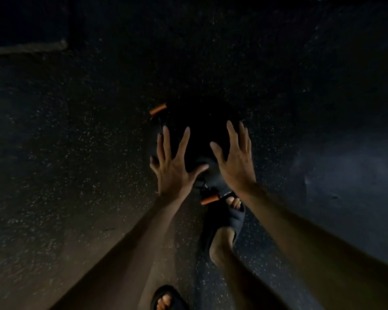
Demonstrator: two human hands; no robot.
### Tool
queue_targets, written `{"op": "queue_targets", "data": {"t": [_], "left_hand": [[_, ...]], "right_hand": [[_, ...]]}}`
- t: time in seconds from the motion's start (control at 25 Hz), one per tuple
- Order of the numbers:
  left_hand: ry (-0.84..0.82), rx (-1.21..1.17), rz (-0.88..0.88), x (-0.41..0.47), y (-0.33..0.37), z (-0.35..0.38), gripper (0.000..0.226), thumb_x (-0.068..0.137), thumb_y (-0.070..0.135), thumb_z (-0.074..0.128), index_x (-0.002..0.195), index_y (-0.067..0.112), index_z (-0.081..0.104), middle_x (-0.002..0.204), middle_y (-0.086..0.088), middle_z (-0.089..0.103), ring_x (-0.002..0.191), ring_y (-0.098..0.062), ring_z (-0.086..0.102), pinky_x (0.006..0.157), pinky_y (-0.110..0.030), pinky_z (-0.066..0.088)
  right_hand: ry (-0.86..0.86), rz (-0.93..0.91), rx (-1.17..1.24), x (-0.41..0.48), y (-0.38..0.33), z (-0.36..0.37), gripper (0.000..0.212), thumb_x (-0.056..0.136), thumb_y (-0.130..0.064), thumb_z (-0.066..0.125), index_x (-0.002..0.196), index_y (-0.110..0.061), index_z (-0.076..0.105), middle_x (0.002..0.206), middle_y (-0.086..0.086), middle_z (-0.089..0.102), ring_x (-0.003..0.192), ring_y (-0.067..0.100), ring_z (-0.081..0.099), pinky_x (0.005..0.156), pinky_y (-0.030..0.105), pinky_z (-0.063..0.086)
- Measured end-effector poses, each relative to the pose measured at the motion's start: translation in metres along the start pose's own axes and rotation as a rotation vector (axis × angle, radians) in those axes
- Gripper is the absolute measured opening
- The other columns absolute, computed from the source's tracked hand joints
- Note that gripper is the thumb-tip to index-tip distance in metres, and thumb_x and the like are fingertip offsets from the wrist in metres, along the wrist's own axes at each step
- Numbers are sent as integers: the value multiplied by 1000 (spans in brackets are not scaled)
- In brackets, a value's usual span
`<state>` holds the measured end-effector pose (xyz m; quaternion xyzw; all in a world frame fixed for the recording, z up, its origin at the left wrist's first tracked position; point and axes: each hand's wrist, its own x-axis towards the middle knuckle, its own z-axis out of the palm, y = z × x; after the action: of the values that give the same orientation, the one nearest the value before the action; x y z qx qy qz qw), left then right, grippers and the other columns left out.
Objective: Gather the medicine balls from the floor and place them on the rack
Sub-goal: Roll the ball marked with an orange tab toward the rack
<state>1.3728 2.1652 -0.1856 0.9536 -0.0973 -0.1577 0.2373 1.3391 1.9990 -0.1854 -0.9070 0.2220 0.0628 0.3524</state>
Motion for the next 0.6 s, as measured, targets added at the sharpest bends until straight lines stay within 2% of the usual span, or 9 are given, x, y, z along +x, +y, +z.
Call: {"op": "queue_targets", "data": {"t": [0.08, 0.2, 0.36, 0.48, 0.6], "left_hand": [[-53, 13, -47, 48, 16, -15, 99, 74, 85, 50, 156, 49, 8, 168, -2, -9, 154, -28, -2, 108, -74, 19], [-100, -19, -114, 109, 39, -33, 94, 77, 79, 57, 155, 47, 16, 168, -2, -2, 155, -23, 0, 109, -74, 15], [-10, -108, -144, 149, 56, -43, 77, 91, 72, 43, 156, 34, 27, 166, -10, 13, 153, -27, 11, 118, -64, 17], [-24, -57, -48, 137, 57, -42, 89, 88, 74, 45, 159, 31, 13, 168, -12, 1, 154, -29, 1, 122, -61, 12], [-113, -48, -70, 125, 54, -37, 107, 80, 76, 58, 158, 40, -6, 167, -3, -19, 154, -26, -16, 118, -69, 5]], "right_hand": [[-11, -70, -98, -6, 9, -1, 83, 98, -63, 44, 161, -27, 4, 168, 11, -6, 155, 26, -10, 125, 54, 9], [-69, -12, -73, 23, 4, -11, 82, 97, -66, 39, 160, -31, 0, 168, 7, -12, 154, 22, -16, 125, 56, 6], [-142, 94, -21, 97, -10, -36, 77, 97, -66, 37, 159, -37, 2, 168, 6, -8, 155, 22, -13, 125, 54, 3], [-203, 180, -37, 160, -13, -58, 75, 96, -66, 38, 159, -39, 6, 169, 8, 0, 155, 27, -4, 124, 55, 9], [-297, 273, -63, 229, -15, -73, 77, 95, -68, 41, 159, -36, 13, 167, 13, 12, 154, 34, 9, 123, 53, 16]]}}
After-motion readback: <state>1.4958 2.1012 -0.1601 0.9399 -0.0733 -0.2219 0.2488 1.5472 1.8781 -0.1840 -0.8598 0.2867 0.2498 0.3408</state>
